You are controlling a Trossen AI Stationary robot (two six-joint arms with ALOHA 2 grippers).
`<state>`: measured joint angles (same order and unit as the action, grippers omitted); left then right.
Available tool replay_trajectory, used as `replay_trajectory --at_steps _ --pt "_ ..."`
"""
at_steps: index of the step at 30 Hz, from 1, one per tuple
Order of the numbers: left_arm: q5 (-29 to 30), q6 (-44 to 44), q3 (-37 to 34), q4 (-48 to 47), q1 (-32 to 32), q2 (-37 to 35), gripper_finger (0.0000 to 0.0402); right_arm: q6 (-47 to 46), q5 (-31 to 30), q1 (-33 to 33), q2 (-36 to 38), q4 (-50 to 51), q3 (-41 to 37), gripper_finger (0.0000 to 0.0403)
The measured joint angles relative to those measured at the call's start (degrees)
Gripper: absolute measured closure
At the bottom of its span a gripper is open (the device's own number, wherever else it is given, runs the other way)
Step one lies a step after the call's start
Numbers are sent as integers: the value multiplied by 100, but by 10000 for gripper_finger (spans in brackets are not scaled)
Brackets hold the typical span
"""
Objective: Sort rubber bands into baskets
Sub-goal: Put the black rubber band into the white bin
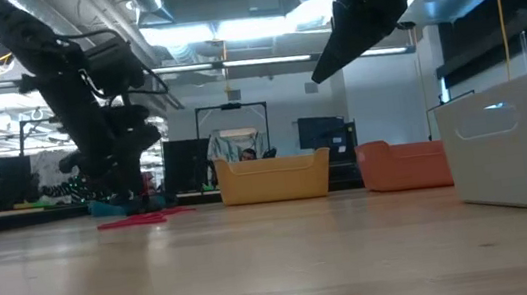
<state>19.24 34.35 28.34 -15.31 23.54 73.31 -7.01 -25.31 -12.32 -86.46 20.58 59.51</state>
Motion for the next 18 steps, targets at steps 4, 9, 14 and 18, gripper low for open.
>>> replay_trajectory --at_steps 4,9,14,18 --pt "-19 -406 0 523 27 374 233 0 0 0 0 2 0 219" --pt "-94 -486 0 559 144 488 236 2 0 0 0 7 0 219" --pt "-124 -689 0 449 220 490 285 2 -21 0 0 7 0 219" --pt "-263 -1003 17 425 211 490 344 -18 -65 0 0 8 0 219"
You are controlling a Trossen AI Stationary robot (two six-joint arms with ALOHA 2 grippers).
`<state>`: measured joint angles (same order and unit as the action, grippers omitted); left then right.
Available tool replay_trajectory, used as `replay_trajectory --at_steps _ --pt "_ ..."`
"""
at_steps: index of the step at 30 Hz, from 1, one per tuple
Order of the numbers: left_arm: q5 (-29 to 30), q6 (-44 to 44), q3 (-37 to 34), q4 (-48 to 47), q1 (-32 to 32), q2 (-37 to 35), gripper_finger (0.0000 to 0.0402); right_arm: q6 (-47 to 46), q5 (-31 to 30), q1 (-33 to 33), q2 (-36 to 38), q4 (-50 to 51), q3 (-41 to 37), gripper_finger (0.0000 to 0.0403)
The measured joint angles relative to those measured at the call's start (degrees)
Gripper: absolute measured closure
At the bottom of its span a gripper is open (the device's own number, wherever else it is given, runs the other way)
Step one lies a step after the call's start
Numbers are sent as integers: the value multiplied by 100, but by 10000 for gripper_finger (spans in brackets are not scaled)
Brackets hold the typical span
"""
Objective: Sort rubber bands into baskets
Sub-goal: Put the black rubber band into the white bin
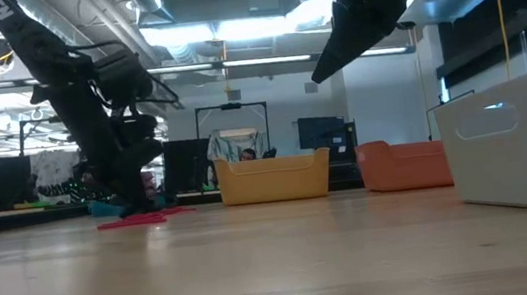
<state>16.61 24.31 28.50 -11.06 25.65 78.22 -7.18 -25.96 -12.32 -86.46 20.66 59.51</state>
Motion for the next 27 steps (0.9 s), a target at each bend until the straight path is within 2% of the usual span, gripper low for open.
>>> replay_trajectory --at_steps 4,12,16,22,27 --pt "-94 -626 154 -26 -95 -113 392 -112 -44 -4 0 51 0 219" --pt "-105 -941 366 -13 -707 -720 392 295 18 -1 -2 -405 0 219" --pt "-104 -1126 405 328 -1121 -1064 398 319 302 14 -2 -541 2 214" --pt "-106 -1692 409 1376 -1848 -1295 395 472 872 296 -61 -1064 2 155" --pt "-105 -2365 410 2524 -2382 -1222 398 621 1321 616 -187 -1789 4 116"
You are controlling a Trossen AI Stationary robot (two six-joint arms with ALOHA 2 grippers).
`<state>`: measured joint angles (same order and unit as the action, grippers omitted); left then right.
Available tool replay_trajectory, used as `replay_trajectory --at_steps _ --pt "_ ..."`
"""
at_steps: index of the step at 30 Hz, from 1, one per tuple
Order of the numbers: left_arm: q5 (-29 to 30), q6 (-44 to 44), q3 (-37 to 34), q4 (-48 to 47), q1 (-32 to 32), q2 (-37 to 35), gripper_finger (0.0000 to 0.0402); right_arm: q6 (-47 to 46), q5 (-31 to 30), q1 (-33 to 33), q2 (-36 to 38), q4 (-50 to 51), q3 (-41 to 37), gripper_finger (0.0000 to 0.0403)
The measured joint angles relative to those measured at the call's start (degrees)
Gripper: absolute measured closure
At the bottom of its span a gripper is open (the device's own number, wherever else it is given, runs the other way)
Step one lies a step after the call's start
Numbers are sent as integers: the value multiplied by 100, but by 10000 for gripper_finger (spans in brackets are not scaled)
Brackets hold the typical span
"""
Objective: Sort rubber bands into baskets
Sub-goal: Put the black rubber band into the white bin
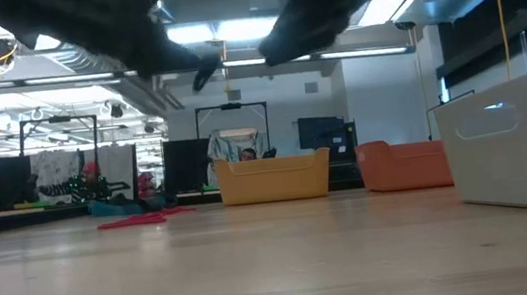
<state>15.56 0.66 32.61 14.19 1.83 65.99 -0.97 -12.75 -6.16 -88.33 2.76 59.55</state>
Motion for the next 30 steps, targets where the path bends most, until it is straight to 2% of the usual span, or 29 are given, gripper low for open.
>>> replay_trajectory --at_steps 4,10,16,22,26,30 --pt "-3 -446 1 624 -333 82 396 2 378 218 -140 -499 0 113" --pt "-1 -852 1 1223 -642 269 397 -1 1015 297 -415 -1432 -4 131" --pt "-18 -1199 1 1685 -794 510 397 -1 1040 289 -567 -2059 -2 148" --pt "-362 -1305 -1 1999 -823 634 396 32 1093 289 -678 -2399 2 167" --pt "-364 -1386 -1 1927 -823 634 398 151 1109 281 -692 -2377 2 220" --pt "-367 -1510 -1 1929 -820 634 398 211 1221 281 -692 -2358 2 310"
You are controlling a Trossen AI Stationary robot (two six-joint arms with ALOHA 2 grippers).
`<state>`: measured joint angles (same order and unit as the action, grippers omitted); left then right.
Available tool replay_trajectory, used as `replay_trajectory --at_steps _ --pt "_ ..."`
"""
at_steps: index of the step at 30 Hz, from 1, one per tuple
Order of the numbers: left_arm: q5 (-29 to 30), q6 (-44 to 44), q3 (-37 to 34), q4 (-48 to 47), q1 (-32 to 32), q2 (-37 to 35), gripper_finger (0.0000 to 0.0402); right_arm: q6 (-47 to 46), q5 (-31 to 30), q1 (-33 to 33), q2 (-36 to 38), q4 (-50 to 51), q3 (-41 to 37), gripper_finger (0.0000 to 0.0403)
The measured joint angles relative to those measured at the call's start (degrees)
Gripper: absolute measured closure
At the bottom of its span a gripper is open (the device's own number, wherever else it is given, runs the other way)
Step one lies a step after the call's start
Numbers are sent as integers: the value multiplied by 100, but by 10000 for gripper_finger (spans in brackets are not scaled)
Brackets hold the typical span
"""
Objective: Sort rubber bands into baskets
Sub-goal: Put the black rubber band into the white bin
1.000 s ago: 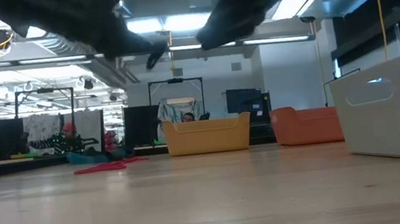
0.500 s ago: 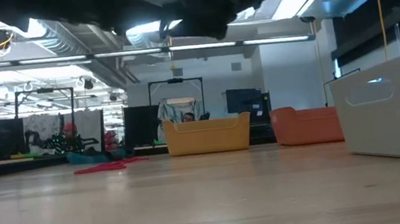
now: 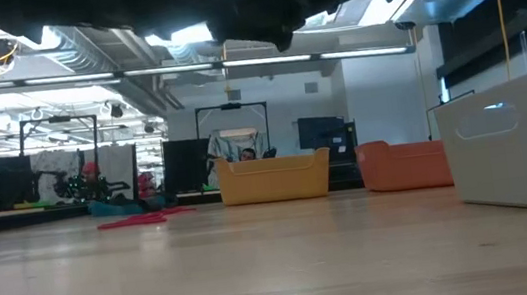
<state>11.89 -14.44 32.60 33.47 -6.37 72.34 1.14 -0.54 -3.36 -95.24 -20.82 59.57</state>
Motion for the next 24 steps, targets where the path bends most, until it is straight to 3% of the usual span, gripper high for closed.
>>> replay_trajectory --at_steps 4,10,16,24 --pt "-5 282 0 -16 -5 0 388 211 15 0 0 28 0 389" --pt "-3 684 0 16 -9 0 369 252 18 0 0 142 0 379" --pt "-3 682 0 -74 -34 -25 303 407 15 -4 37 372 20 391" --pt "2 695 -2 -1485 -50 -682 249 529 -138 -337 735 2692 396 397"
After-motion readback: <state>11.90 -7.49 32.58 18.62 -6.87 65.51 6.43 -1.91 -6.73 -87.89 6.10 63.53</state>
